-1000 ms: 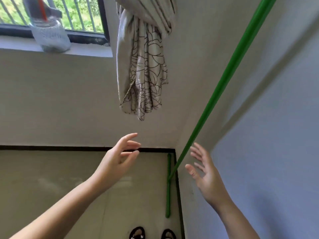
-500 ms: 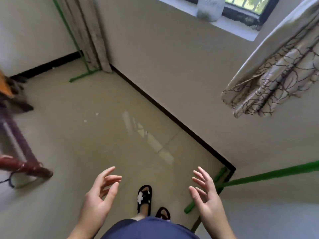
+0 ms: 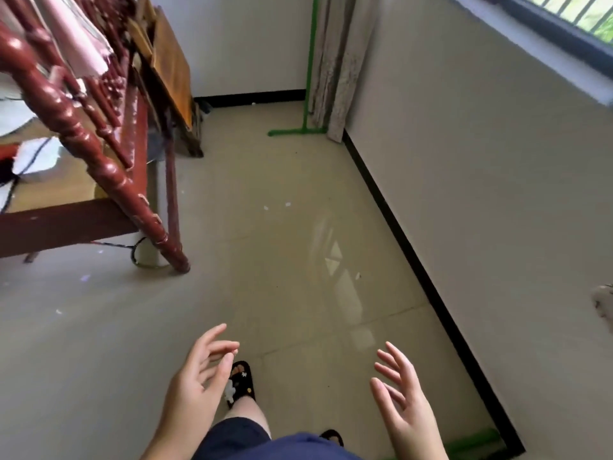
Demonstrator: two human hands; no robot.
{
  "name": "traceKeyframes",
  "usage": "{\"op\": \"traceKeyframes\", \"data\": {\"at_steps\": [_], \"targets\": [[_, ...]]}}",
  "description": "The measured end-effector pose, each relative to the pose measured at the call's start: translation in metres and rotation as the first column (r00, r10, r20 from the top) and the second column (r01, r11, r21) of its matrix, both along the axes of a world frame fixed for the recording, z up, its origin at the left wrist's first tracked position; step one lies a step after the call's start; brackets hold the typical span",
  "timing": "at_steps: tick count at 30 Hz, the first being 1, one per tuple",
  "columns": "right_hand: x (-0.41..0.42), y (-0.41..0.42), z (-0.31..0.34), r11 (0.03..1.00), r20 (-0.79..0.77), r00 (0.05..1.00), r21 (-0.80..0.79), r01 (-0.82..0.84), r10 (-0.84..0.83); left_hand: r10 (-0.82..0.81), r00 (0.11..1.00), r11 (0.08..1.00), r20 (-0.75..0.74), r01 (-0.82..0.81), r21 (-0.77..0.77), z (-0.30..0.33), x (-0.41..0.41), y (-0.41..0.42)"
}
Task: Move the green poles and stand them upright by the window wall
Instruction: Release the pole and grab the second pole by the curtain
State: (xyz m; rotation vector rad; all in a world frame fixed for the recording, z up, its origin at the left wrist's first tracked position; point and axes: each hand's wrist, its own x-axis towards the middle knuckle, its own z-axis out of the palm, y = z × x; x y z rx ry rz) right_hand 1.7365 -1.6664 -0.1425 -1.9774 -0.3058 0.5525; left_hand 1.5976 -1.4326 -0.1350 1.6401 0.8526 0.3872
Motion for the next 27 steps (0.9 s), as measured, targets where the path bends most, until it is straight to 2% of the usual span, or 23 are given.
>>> {"op": "traceKeyframes", "data": {"at_steps": [8, 15, 20, 27], "targets": [[0.028, 0.164, -0.004, 0.994, 0.024, 0.994, 0.017, -0.110, 0.109, 0.069, 0.997, 0.997, 0.024, -0.070, 0.043, 0.000, 0.011, 0.147], [0.083, 0.255, -0.004, 0.993, 0.018, 0.993, 0.021, -0.120, 0.120, 0.084, 0.996, 0.996, 0.016, -0.084, 0.016, -0.005, 0.054, 0.228], [0.157, 0.323, -0.010, 0.990, 0.053, 0.989, 0.020, -0.139, 0.138, 0.123, 0.992, 0.992, 0.040, -0.124, 0.013, -0.014, 0.122, 0.293], [0.318, 0.425, 0.012, 0.980, 0.119, 0.974, 0.039, -0.196, 0.191, 0.169, 0.983, 0.985, 0.070, -0.171, 0.031, -0.001, 0.269, 0.389]]}}
